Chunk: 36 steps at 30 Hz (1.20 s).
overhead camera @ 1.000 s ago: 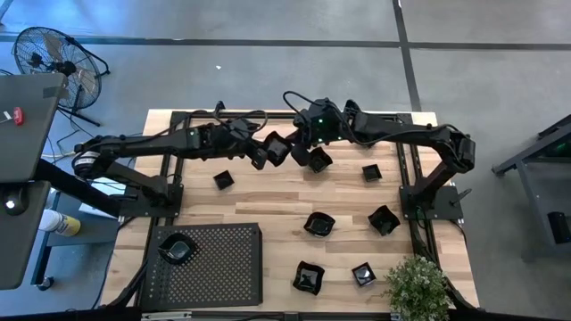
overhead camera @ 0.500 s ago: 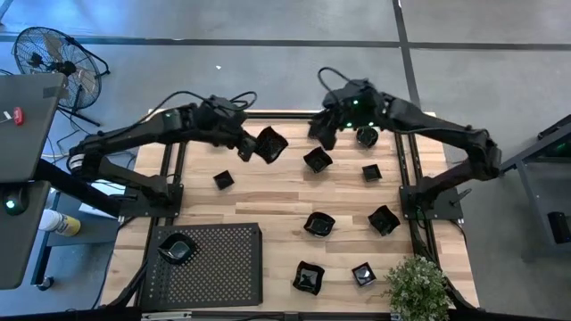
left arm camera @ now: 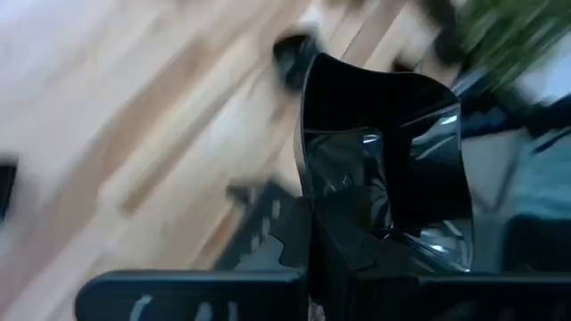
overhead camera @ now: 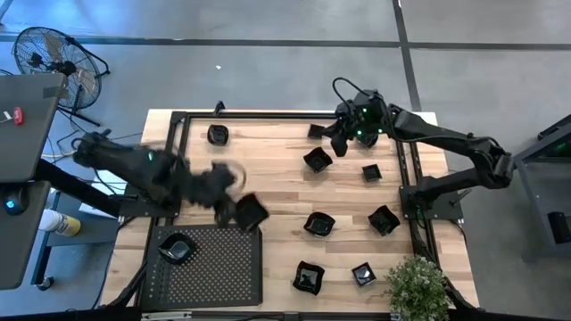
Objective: Pick & Place Mini shaped plates
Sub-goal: Put the distorted square plate on the shelf
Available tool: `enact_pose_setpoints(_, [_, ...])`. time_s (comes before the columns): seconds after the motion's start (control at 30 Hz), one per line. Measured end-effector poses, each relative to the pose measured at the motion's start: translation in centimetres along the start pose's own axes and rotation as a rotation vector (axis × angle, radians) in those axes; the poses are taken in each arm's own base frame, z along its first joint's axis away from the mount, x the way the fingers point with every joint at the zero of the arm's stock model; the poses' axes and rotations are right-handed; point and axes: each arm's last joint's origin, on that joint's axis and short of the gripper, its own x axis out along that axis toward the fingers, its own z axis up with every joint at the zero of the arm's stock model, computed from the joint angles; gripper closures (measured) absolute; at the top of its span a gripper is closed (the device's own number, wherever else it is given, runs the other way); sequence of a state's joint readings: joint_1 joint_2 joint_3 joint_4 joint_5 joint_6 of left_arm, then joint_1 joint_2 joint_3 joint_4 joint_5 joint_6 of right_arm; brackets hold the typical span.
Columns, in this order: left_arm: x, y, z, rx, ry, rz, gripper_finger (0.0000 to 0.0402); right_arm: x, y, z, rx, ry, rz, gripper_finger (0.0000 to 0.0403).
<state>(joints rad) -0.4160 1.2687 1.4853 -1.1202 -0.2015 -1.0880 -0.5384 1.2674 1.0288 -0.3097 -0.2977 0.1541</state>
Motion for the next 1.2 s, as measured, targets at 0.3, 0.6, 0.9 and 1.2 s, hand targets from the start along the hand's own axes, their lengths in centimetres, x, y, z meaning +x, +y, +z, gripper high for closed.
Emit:
enact_pose_setpoints(0.3, [0.7, -3.9, -7.8, 0.049, 0.183, -0.043, 0.0401, 0.3, -0.2, -0.4, -0.034, -0.015, 0.003, 0.0400])
enact_pose_setpoints(0.6, [0.3, -5.0, -12.1, 0.096, 0.271, -0.051, 0.0402, 0.3, -0.2, -0.4, -0.036, -0.016, 0.002, 0.0399])
enact_pose_setpoints(0.9, [0.4, -4.6, -13.9, 0.181, 0.315, 0.021, 0.0401, 0.3, -0.2, -0.3, -0.037, -0.019, 0.003, 0.0400])
enact_pose_setpoints(1.2, [2.3, -3.8, -14.8, 0.224, 0.282, 0.050, 0.0401, 0.3, -0.1, -0.3, -0.033, -0.020, 0.004, 0.0402])
